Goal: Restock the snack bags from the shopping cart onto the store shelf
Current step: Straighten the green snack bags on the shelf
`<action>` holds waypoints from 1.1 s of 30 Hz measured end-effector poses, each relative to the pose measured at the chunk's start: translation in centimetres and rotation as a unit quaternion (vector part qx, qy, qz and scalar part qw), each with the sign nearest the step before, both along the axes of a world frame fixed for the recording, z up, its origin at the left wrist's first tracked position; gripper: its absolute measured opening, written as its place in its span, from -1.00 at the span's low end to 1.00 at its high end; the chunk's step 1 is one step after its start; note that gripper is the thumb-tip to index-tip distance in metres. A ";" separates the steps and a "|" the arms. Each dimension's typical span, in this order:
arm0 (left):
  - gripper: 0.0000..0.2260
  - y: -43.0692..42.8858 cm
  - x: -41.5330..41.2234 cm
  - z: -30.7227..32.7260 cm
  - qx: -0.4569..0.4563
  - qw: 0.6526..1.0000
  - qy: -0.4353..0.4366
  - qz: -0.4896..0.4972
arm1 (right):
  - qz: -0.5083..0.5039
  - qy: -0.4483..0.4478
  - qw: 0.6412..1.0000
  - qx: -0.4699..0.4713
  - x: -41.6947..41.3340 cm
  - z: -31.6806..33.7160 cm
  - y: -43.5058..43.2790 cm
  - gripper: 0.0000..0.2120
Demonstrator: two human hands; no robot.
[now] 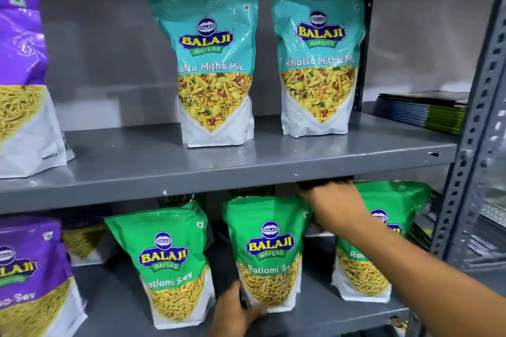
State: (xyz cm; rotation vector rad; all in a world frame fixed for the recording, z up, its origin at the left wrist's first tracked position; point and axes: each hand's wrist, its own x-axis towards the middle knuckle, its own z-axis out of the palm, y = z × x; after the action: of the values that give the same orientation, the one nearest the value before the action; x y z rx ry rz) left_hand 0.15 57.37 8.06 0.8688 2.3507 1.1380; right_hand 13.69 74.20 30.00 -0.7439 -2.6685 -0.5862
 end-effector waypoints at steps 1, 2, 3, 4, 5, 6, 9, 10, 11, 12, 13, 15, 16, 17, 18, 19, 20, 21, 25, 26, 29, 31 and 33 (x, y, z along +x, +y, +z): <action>-0.64 0.1 0.0 0.0 -0.004 1.000 0.001 -0.003 | 0.005 0.030 0.999 -0.009 -0.1 0.4 0.2 -0.54; -0.63 0.2 0.0 0.1 -0.004 1.000 0.008 -0.005 | 0.016 0.061 0.998 0.007 -0.1 0.6 0.6 -0.57; -0.58 0.1 0.1 0.0 0.000 1.000 0.012 -0.005 | 0.019 0.085 0.996 0.028 -0.1 0.3 0.6 -0.60; -0.49 0.0 0.2 -0.4 0.013 1.000 0.022 0.004 | 0.029 0.107 0.994 0.018 -0.1 0.0 0.2 -0.63; -0.40 -0.1 0.2 -1.0 0.023 0.999 0.028 0.023 | 0.053 0.146 0.988 0.010 0.0 -0.7 -0.1 -0.65; -0.32 -0.1 0.3 -1.2 0.027 0.998 0.036 0.036 | 0.085 0.198 0.976 0.015 0.2 -1.5 -0.1 -0.65; -0.25 -0.1 0.6 -1.3 0.025 0.998 0.016 0.052 | 0.174 0.320 0.927 -0.084 1.5 -5.2 -1.1 -0.56; -0.28 -0.2 0.8 -1.3 0.018 0.998 0.011 0.056 | 0.191 0.362 0.901 -0.139 2.2 -6.8 -2.0 -0.52; -0.31 -0.2 0.9 -1.1 0.010 0.998 0.016 0.058 | 0.189 0.401 0.874 -0.200 2.7 -8.6 -2.8 -0.47; -0.33 -0.2 1.0 -1.1 0.005 0.998 0.027 0.059 | 0.166 0.430 0.848 -0.262 3.0 -10.4 -3.8 -0.43; -0.32 -0.2 1.1 -0.9 0.003 0.998 0.034 0.059 | 0.132 0.440 0.828 -0.321 3.0 -12.6 -4.2 -0.38; -0.28 -0.3 1.4 -0.8 0.017 0.997 0.028 0.063 | 0.073 0.397 0.795 -0.452 2.3 -17.4 -4.0 -0.30; -0.24 -0.5 1.6 -0.8 0.032 0.997 0.021 0.065 | 0.063 0.354 0.777 -0.517 2.0 -19.0 -4.1 -0.29; -0.21 -0.6 1.6 -0.9 0.049 0.997 0.011 0.067 | 0.065 0.320 0.760 -0.562 1.7 -20.5 -4.0 -0.30; -0.20 -0.7 1.6 -1.0 0.056 0.996 0.003 0.066 | 0.065 0.299 0.750 -0.587 1.5 -21.3 -4.0 -0.34; -0.22 -0.7 1.7 -1.2 0.058 0.996 0.002 0.064 | 0.067 0.290 0.744 -0.598 1.4 -21.7 -3.9 -0.38; -0.26 -0.8 1.7 -1.3 0.055 0.996 0.005 0.065 | 0.067 0.290 0.736 -0.608 1.3 -22.0 -3.8 -0.40; -0.29 -0.8 1.7 -1.6 0.053 0.996 0.007 0.066 | 0.071 0.293 0.728 -0.616 1.3 -22.1 -3.7 -0.41; -0.29 -0.9 1.5 -1.8 0.050 0.997 0.003 0.066 | 0.059 0.286 0.727 -0.621 0.8 -23.6 -3.1 -0.32; -0.27 -0.9 1.6 -1.6 0.054 0.996 0.007 0.064 | 0.045 0.301 0.739 -0.601 0.9 -23.8 -3.2 -0.29; -0.41 -2.1 2.6 -1.4 0.102 0.991 0.023 0.079 | 0.031 0.394 0.794 -0.462 1.4 -24.5 -4.7 -0.43; -0.57 -4.2 3.5 -2.2 0.182 0.974 0.034 0.133 | 0.114 0.406 0.825 -0.376 1.7 -24.7 -7.8 -0.58; -0.62 -7.5 4.2 -3.2 0.262 0.935 0.080 0.224 | 0.227 0.312 0.840 -0.382 0.7 -25.1 -11.9 -0.59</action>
State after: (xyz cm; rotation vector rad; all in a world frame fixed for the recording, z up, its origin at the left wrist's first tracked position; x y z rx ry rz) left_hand 4.40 49.92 4.86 0.6026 2.4874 2.0162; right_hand 14.43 62.29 4.92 -0.3330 -2.2377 0.7689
